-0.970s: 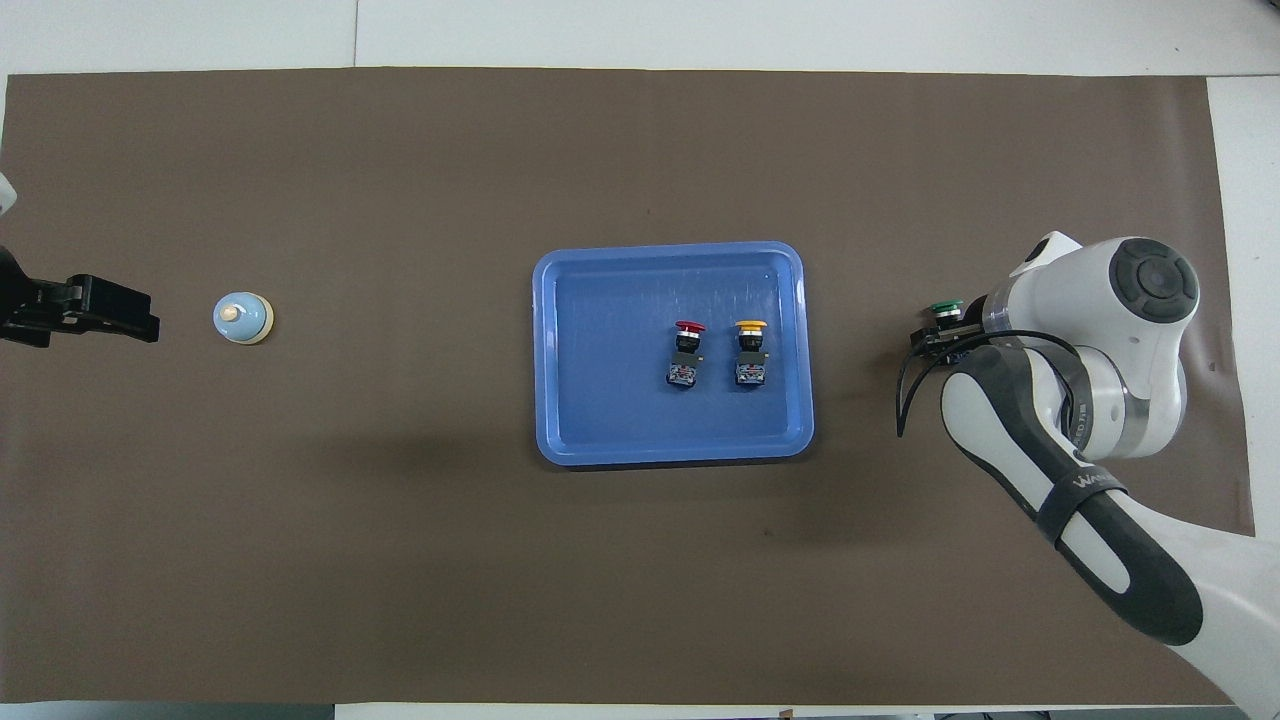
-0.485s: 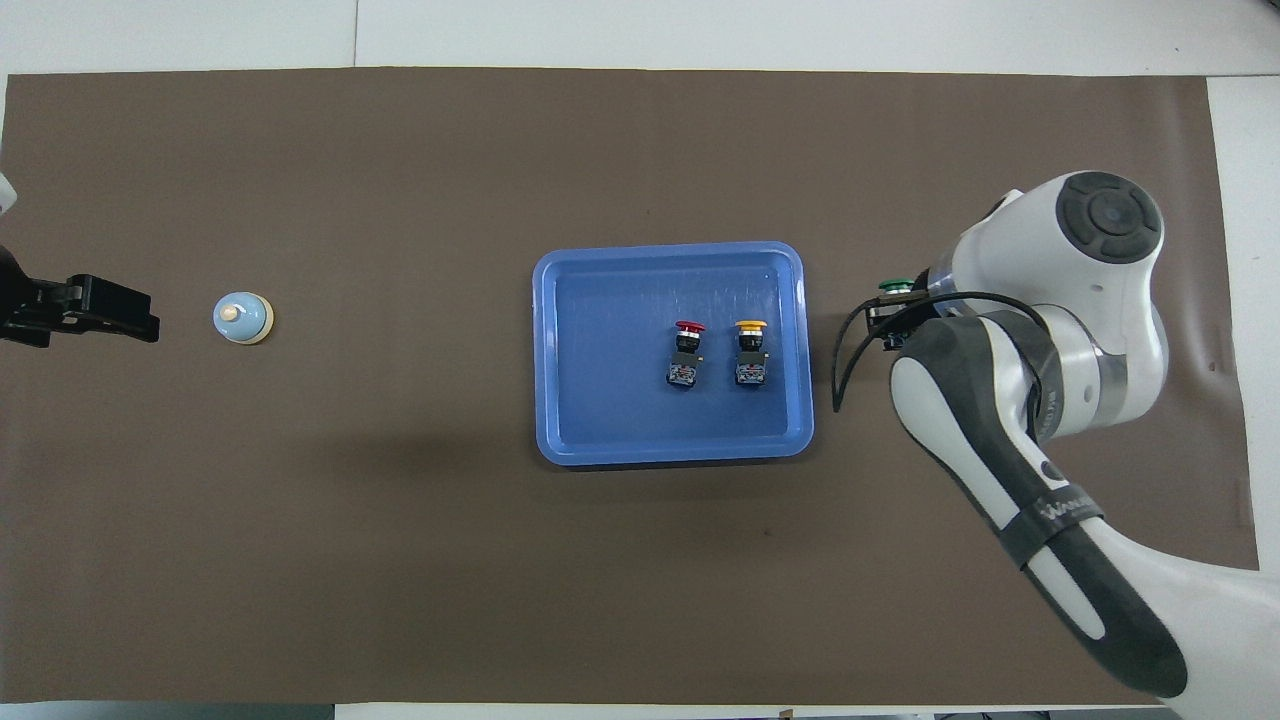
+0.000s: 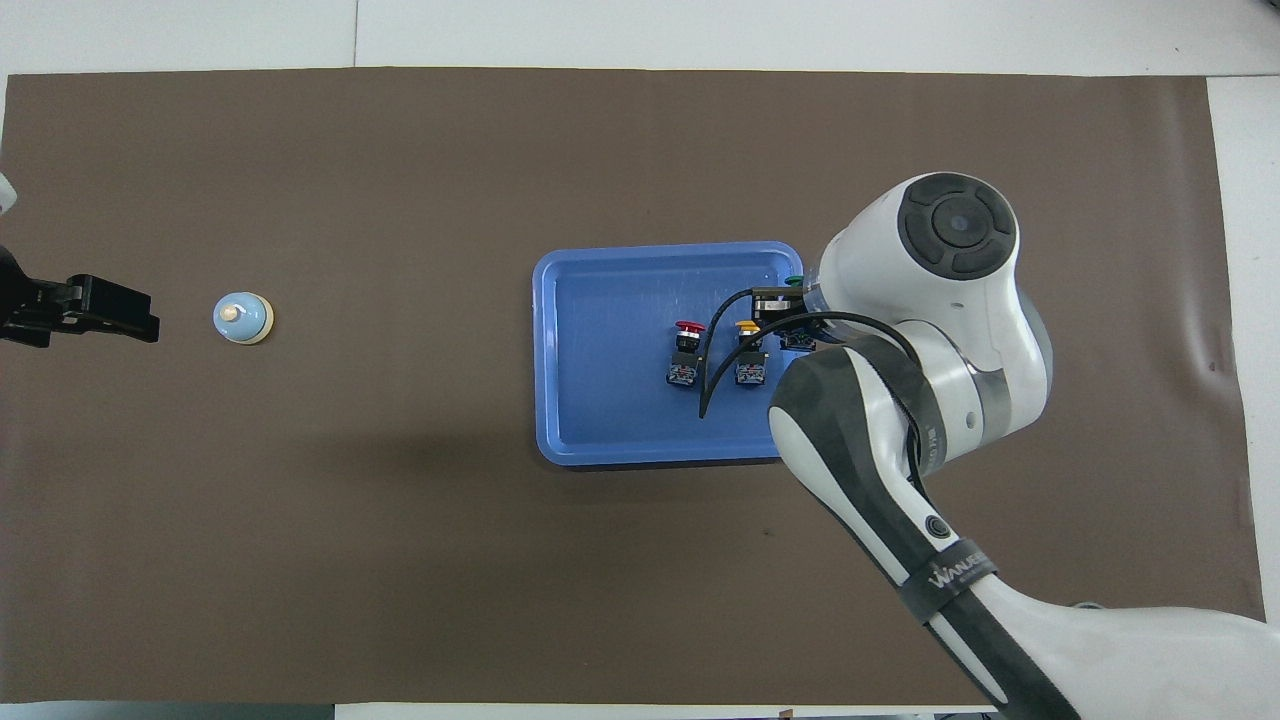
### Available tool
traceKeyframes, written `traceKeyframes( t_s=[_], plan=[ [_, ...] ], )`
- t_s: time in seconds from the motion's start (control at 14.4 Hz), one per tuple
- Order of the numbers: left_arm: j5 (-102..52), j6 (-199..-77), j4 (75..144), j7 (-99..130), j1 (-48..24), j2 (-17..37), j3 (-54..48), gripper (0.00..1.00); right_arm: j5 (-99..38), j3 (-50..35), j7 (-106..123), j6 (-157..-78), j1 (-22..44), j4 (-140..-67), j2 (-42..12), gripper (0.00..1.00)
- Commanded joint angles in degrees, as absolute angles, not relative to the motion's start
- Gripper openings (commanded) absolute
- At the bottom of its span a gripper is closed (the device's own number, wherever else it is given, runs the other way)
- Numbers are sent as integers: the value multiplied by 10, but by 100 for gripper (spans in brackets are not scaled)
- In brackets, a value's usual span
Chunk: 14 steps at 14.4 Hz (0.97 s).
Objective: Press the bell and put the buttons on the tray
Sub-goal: 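Place the green button in the tray beside the red one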
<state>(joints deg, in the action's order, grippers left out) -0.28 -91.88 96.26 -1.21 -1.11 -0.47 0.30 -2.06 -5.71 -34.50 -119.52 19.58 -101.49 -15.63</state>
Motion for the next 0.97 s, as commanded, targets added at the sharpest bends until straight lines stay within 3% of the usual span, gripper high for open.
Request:
traceKeyframes(
  t_s=[0.0, 0.28, 0.62, 0.69, 0.76, 0.9],
  plan=[
    [-4, -918, 972, -14, -11, -17, 4, 100, -37, -56, -426, -1187, 243, -932, -224, 0],
    [-4, -918, 972, -14, -11, -17, 4, 100, -36, -56, -492, -1201, 300, -882, -293, 0],
    [-4, -918, 972, -14, -11, -17, 4, 100, -37, -56, -501, -1265, 308, -947, -292, 0],
    [-4, -918, 972, -14, -11, -17, 4, 100, -36, -56, -501, -1270, 308, -955, -292, 32],
    [-4, -918, 972, -14, -11, -16, 4, 100, -36, -56, -502, -1268, 308, -959, -292, 96],
    [-4, -918, 972, -14, -11, -17, 4, 100, -37, -56, -503, -1255, 314, -950, -292, 100]
  ],
)
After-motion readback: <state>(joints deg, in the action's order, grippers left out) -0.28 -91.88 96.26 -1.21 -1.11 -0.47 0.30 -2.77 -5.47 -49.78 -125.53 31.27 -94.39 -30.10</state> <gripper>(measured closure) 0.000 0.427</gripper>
